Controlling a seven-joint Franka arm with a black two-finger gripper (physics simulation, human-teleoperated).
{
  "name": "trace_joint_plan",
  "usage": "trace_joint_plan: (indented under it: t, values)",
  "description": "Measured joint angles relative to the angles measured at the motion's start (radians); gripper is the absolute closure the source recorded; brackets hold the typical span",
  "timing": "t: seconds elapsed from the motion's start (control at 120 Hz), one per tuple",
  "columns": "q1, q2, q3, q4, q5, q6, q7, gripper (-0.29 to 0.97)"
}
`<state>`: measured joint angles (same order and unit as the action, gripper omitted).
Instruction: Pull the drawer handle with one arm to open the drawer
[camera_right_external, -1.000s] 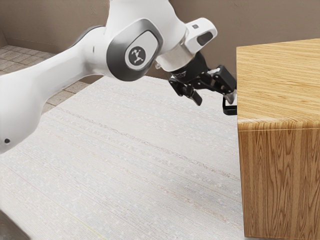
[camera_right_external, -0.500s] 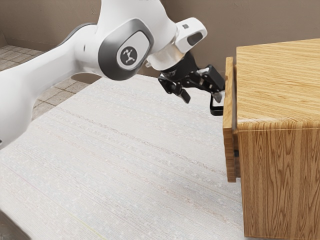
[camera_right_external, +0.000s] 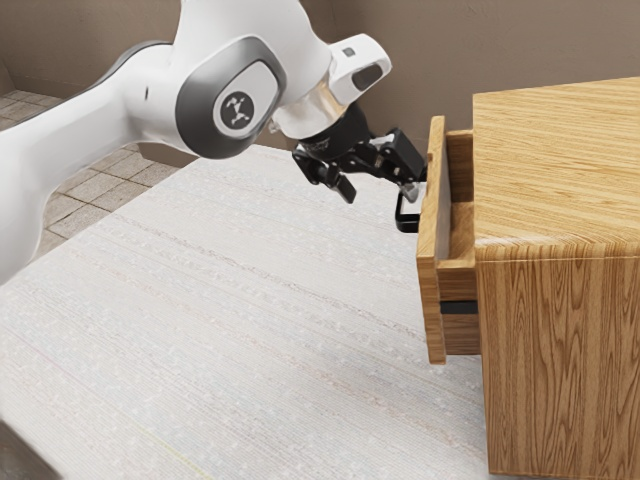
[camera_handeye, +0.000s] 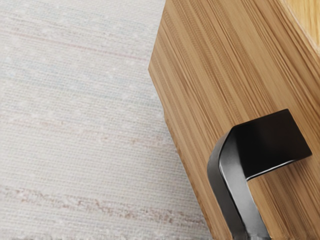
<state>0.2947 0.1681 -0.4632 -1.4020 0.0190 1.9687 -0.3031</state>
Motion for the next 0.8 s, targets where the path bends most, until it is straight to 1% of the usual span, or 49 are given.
trace_joint_plan:
  t: [0.25,0.367,0.525,0.8]
  values:
    - [0.000,-0.037,0.000,-0.039,0.000,-0.002,0.000,0.00]
    - [0.015,-0.046,-0.001,-0.047,0.001,-0.002,0.000,0.00]
    - [0.039,-0.080,0.000,-0.072,0.001,-0.011,0.000,0.00]
    - [0.045,-0.141,0.005,-0.123,0.006,-0.031,0.000,0.00]
